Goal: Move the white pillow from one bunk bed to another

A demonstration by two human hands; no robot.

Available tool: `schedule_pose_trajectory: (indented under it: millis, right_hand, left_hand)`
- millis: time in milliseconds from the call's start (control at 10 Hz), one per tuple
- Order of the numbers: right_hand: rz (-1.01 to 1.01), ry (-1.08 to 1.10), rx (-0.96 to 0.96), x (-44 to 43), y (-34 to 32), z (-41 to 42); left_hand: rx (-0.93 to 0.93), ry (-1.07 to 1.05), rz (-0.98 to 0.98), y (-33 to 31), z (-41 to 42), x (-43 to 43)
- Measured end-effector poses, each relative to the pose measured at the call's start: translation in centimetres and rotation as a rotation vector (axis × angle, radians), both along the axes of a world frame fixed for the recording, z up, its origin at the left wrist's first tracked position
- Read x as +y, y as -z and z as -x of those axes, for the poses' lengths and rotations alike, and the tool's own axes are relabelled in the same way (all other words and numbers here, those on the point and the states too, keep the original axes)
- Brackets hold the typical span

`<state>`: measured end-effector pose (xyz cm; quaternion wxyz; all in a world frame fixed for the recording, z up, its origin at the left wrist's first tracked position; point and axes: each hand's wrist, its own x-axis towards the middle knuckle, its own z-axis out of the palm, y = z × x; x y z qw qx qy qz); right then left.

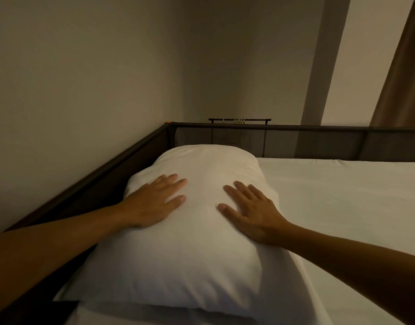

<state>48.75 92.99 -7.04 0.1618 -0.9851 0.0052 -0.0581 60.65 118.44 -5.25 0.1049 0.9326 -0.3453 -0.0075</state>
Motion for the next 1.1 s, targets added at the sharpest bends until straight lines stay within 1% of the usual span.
schedule_pose_trajectory:
  millis: [100, 200, 300, 400, 500, 700, 800, 900, 1000, 1100]
  right_hand:
    - [-0.023, 0.021, 0.043, -1.3, 0.8, 0.6]
    - [-0.028, 0.075, 0.073, -2.5, 0.3, 0.7]
    - [-0.066, 0.162, 0.009, -3.0, -1.7, -1.2]
    - [-0.055, 0.201, -0.038, -2.9, -3.4, -4.9]
    - [0.0, 0.178, -0.023, -2.5, -3.6, -8.7]
    - [-0.004, 0.095, 0.025, -0.7, -2.9, -11.6]
    - [-0.008, 0.13, 0.049, -1.2, -2.5, -11.7]
    - [-0.055, 0.253, 0.122, -3.1, -1.7, -11.3]
    - [-0.082, 0.292, 0.21, -4.8, -2.0, -10.4]
    - [-0.068, 0.316, 0.22, -6.2, -3.7, -9.5]
  left_hand:
    - [0.121, -0.094, 0.032, 0.1, -0.8, 2.1]
    - [0.123, -0.179, -0.018, -0.7, -1.7, 2.8]
    - [0.07, -0.189, -0.013, -2.3, -2.9, 1.8]
    - [0.051, -0.154, -0.024, -4.0, -4.6, -0.9]
    - [0.045, -0.103, -0.021, -5.0, -6.0, -3.8]
    - [0.116, -0.045, 0.034, -2.9, -8.4, -6.0]
    - [0.158, -0.066, 0.082, -1.5, -9.5, -5.1]
    - [0.199, -0.142, 0.104, -1.4, -9.6, -3.7]
    - [0.171, -0.201, 0.042, -2.2, -9.8, -2.0]
    - [0.073, -0.279, -0.067, -3.8, -10.0, -0.3]
